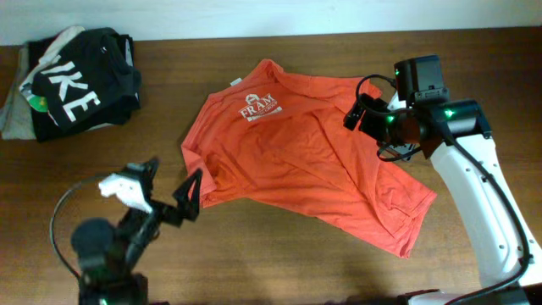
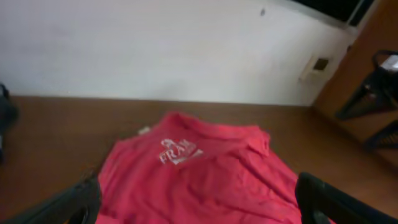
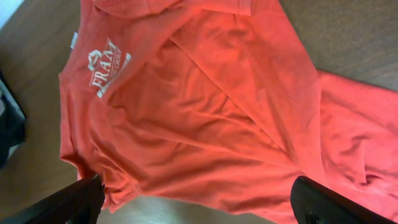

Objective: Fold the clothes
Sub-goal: 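Reach the left gripper to the shirt's left hem corner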

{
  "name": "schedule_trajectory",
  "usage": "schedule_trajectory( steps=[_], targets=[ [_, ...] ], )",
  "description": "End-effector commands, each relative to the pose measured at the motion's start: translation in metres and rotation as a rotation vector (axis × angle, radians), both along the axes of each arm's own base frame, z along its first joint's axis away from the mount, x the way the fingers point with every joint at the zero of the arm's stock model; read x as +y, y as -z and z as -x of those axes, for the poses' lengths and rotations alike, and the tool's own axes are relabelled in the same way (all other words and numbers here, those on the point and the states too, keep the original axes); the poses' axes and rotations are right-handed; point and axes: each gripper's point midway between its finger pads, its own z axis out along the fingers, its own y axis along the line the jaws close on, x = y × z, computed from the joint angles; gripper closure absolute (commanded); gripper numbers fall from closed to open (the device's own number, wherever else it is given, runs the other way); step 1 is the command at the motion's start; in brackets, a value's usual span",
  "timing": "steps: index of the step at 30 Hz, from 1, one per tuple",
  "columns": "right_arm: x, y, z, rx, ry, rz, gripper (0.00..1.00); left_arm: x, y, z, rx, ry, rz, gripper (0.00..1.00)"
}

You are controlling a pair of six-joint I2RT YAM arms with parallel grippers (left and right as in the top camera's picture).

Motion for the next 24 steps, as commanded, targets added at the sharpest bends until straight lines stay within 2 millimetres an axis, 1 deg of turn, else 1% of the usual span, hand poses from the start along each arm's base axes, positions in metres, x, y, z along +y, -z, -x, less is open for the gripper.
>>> schedule_trajectory(
  steps=[1, 2, 4, 6, 8, 10, 12, 13, 14, 15, 17, 18, 22, 24],
  targets=[
    [-0.002, -0.001, 0.0, -0.004, 0.016, 0.009, 0.01, -0.011, 0.001, -0.029, 0.122, 0.108, 0.031, 0.01],
    [-0.002, -0.001, 0.0, -0.004, 0.016, 0.009, 0.01, -0.017, 0.005, -0.032, 0.147, 0.149, 0.047, 0.01],
    [-0.002, -0.001, 0.0, -0.004, 0.016, 0.009, 0.01, -0.033, 0.012, -0.034, 0.186, 0.281, 0.093, 0.01],
    [-0.002, -0.001, 0.0, -0.004, 0.016, 0.009, 0.01, -0.036, 0.023, -0.039, 0.239, 0.289, 0.107, 0.01],
    [-0.002, -0.001, 0.0, -0.004, 0.016, 0.009, 0.01, -0.031, 0.037, -0.047, 0.325, 0.227, 0.093, 0.01],
    [-0.002, -0.001, 0.0, -0.004, 0.016, 0.009, 0.01, -0.024, 0.05, -0.049, 0.406, 0.151, -0.024, 0.01],
    [-0.002, -0.001, 0.0, -0.004, 0.016, 0.009, 0.01, -0.006, 0.058, -0.047, 0.509, 0.024, -0.231, 0.01],
    [-0.002, -0.001, 0.0, -0.005, 0.016, 0.009, 0.01, 0.002, 0.056, -0.048, 0.539, -0.036, -0.312, 0.01],
    [-0.002, -0.001, 0.0, -0.007, 0.016, 0.009, 0.01, 0.006, 0.05, -0.05, 0.541, -0.075, -0.374, 0.01],
    [-0.002, -0.001, 0.0, -0.008, 0.016, 0.009, 0.01, 0.0, 0.046, -0.052, 0.529, -0.058, -0.371, 0.01],
    [-0.002, -0.001, 0.0, -0.007, 0.016, 0.009, 0.01, -0.026, 0.041, -0.047, 0.513, 0.058, -0.308, 0.01],
    [-0.002, -0.001, 0.0, -0.007, 0.016, 0.009, 0.01, -0.032, 0.042, -0.045, 0.516, 0.086, -0.297, 0.01],
    [-0.002, -0.001, 0.0, -0.007, 0.016, 0.009, 0.01, -0.036, 0.06, -0.043, 0.584, 0.109, -0.307, 0.01],
    [-0.002, -0.001, 0.0, -0.008, 0.016, 0.009, 0.01, -0.036, 0.08, -0.041, 0.657, 0.101, -0.347, 0.01]
  ],
)
